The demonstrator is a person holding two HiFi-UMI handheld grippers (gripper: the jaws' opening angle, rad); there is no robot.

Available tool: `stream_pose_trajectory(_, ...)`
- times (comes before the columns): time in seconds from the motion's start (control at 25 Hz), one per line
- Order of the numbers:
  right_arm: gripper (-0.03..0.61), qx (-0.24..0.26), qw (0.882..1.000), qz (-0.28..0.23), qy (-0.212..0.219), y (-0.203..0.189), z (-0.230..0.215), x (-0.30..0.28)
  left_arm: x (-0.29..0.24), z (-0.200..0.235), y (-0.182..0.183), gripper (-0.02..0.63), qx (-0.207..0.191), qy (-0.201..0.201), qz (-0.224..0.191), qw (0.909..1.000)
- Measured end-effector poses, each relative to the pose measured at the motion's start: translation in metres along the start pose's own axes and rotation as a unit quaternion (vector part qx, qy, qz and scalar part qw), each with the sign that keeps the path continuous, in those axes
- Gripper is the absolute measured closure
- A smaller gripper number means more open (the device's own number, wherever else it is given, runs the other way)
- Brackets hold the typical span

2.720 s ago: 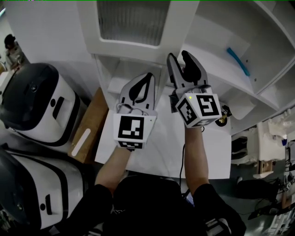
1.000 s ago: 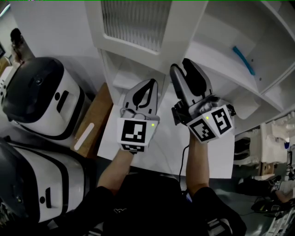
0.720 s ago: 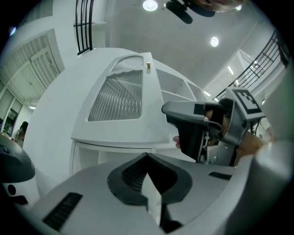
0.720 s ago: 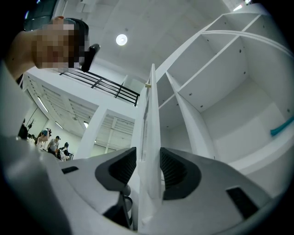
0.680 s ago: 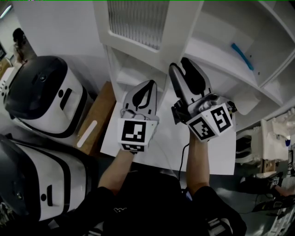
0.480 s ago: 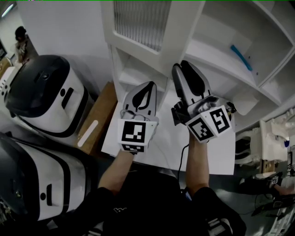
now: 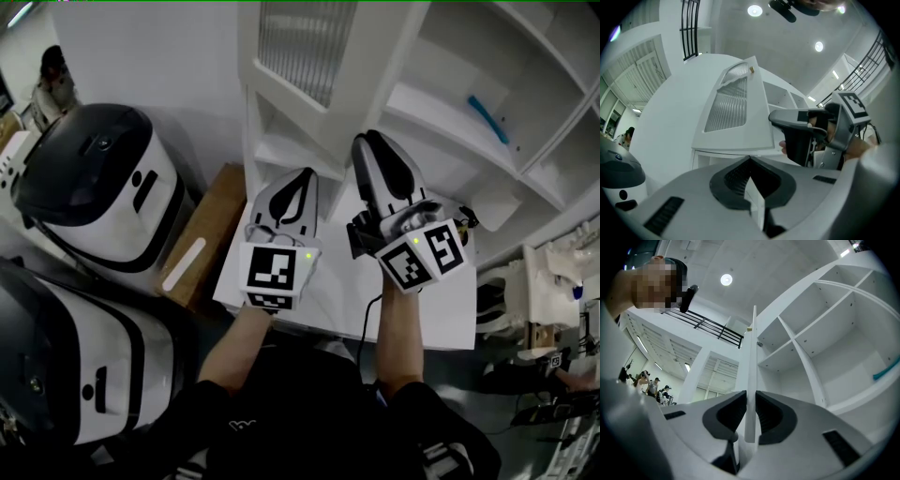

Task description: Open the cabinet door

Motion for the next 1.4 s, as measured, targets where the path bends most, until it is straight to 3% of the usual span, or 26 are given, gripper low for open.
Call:
stream_pose_trajectory(0.28,0.505,0.037,0.999,-0.001,0.013,0.0,0.046,-0.005,0.035,0.018,0.007,0.609,-0.002,0.012,0.002,0.9999)
stream_pose_trajectory(0.68,0.503,0.012,0.997,-0.011,0.074,-0.012,0.107,-0.028,0.078,0.054,0.017,0.609,-0.014,0.032,0.008,0.9994)
stream_pose_trajectory(0.8,0.503,0.017,0.996,-0.013,0.091,-0.016,0.124,-0.039,0.09,0.066,0.016,0.609,-0.014,0.049,0.011,0.9986)
stream_pose_trajectory(0.96,0.492,0.06,0.993,-0.008,0.098,-0.022,0.15,-0.054,0.108,0.084,0.016,0.609,-0.022,0.071,0.018,0.9971)
stream_pose_trajectory(1.4,0.456,0.035,0.988,-0.012,0.148,-0.046,0.194,-0.107,0.146,0.135,0.021,0.609,-0.033,0.145,0.02,0.9886)
Point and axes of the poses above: the fingertips, and each gripper's own axes: x backward along the fingers, z to its left, y out of its top, the point moved 6 cm from there along x, backward along the fingers, and after that the axes turned 2 degrees about -z, right-handed, at the moved point
